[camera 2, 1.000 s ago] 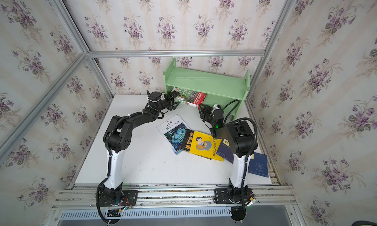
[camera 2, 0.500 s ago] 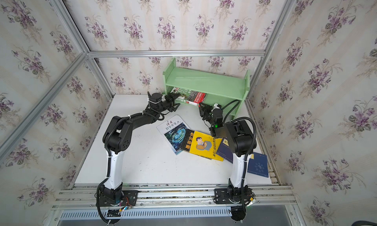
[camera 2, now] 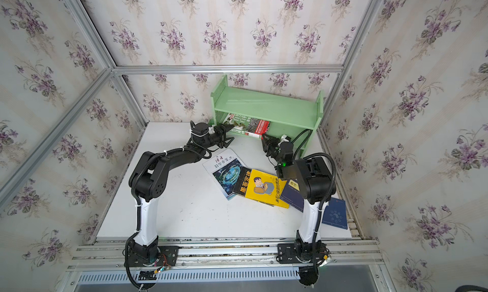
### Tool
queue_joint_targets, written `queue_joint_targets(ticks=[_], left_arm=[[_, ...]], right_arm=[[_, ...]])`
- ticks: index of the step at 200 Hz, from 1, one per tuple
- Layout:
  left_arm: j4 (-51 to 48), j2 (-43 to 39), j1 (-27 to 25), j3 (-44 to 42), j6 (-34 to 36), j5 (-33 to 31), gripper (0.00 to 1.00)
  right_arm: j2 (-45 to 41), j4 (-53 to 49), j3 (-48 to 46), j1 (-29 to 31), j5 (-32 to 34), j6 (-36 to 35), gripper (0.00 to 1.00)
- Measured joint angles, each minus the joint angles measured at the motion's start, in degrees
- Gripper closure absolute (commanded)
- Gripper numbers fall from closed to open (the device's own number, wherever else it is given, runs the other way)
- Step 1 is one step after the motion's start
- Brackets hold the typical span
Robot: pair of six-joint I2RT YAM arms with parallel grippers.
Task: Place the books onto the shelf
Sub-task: 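Push the upright green book deeper into the lower shelf tier with both grippers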
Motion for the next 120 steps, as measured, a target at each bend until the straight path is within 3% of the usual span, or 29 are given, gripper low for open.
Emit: queue_joint_targets(ticks=[52, 120], left_arm=[[0.17, -2.62, 1.31, -4.90, 0.57, -0.55, 0.25], [0.26, -2.71, 1.64, -5.05, 0.96, -0.94, 0.24]], right_arm=[[-0.42, -2.64, 1.01, -1.31, -4.83, -0.85, 0.81], [1.01, -3.10, 2.95, -1.51, -6.93, -1.42, 0.80]])
